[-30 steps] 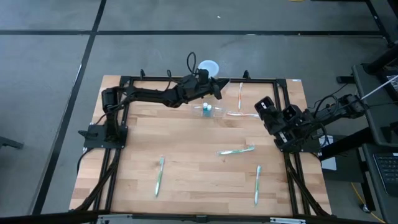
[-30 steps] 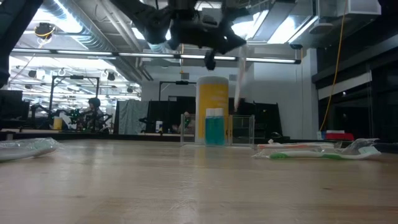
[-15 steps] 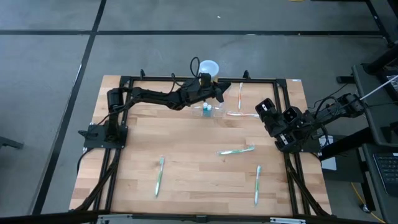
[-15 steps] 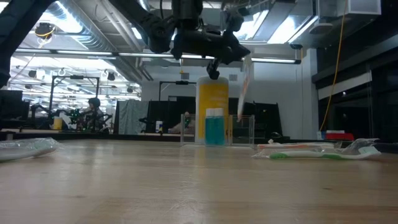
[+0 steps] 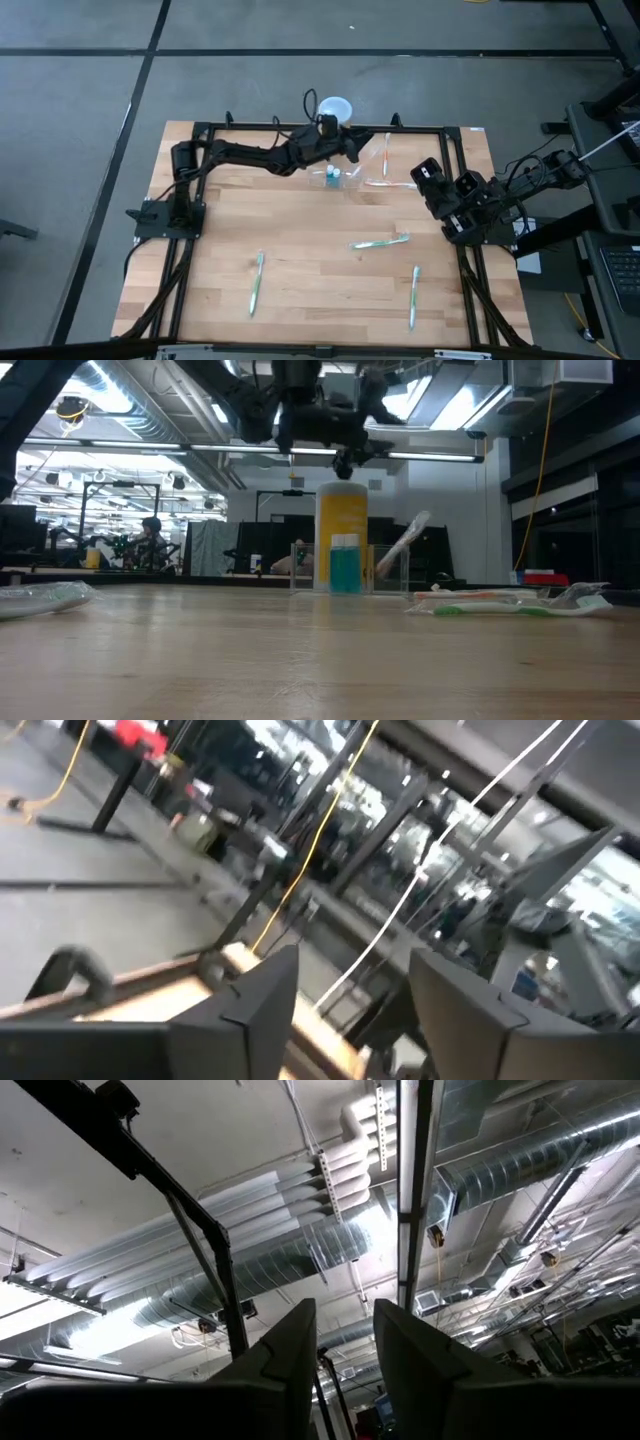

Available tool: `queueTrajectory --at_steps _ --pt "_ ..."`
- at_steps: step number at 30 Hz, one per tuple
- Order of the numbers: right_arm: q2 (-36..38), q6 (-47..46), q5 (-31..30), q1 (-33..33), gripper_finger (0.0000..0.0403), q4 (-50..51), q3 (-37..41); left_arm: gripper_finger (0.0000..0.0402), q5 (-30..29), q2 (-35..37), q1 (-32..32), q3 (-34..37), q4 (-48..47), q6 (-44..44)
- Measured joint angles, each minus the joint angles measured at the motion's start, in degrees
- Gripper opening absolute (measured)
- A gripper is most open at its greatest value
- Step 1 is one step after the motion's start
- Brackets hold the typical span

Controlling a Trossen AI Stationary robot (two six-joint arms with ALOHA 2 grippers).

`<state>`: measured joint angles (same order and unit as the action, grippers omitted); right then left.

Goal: Pick & Place toothbrushing station
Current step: Put the top orange toothbrush into the transparent organizer

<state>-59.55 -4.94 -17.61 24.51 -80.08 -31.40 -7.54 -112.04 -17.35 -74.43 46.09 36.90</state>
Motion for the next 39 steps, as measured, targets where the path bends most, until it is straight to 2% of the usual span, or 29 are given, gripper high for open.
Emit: queueTrajectory --at_steps 6,9,13,15,17,20,26,30,32,34,36,39 --pt "0.02 2.21 -5.76 0.12 0.0105 0.56 0.00 0.0201 -0.21 5.73 -0.47 0.00 0.71 -5.93" --pt "0.02 2.56 -9.47 0.13 0.0105 3.12 0.00 0.0197 -0.62 10.53 -0.41 0.00 -4.98 -12.35" --pt "0.02 0.81 -13.23 0.15 0.0105 7.39 0.00 0.0196 -2.85 16.36 -0.41 -0.11 -18.69 -18.37" --pt "0.01 -0.17 -19.45 0.27 0.0105 10.04 0.00 0.0196 -4.90 18.54 -0.26 -0.09 -26.57 -21.28" --pt "0.02 -1.38 -28.75 0.85 0.0105 14.31 0.00 0.0196 -8.06 20.93 0.21 0.00 -32.60 -23.44" --pt "0.02 -7.19 -40.41 1.37 0.0105 23.69 0.00 0.0196 -11.14 24.36 0.99 0.00 -36.67 -26.41" --pt "0.00 -20.21 -53.15 0.95 0.0105 37.57 0.00 0.0196 -15.88 30.56 2.71 0.00 -43.13 -31.67" --pt "0.00 -27.25 -61.36 -1.08 0.0105 43.85 0.00 0.0196 -17.44 34.41 4.02 0.00 -48.71 -32.19" --pt "0.16 -27.38 -60.01 -4.24 0.0105 44.97 0.00 0.0196 -18.49 36.60 4.98 0.00 -51.34 -32.19" --pt "0.89 -26.67 -55.23 -8.38 0.0105 45.53 0.00 0.0196 -20.28 38.92 6.06 0.00 -53.54 -32.72" --pt "1.29 -29.21 -48.91 -13.20 0.0105 49.17 -0.17 0.0196 -22.74 41.37 7.35 0.00 -55.97 -33.30" --pt "1.68 -38.18 -35.93 -21.27 0.0105 64.14 -2.90 0.0196 -25.21 44.97 8.60 0.00 -59.85 -33.86"
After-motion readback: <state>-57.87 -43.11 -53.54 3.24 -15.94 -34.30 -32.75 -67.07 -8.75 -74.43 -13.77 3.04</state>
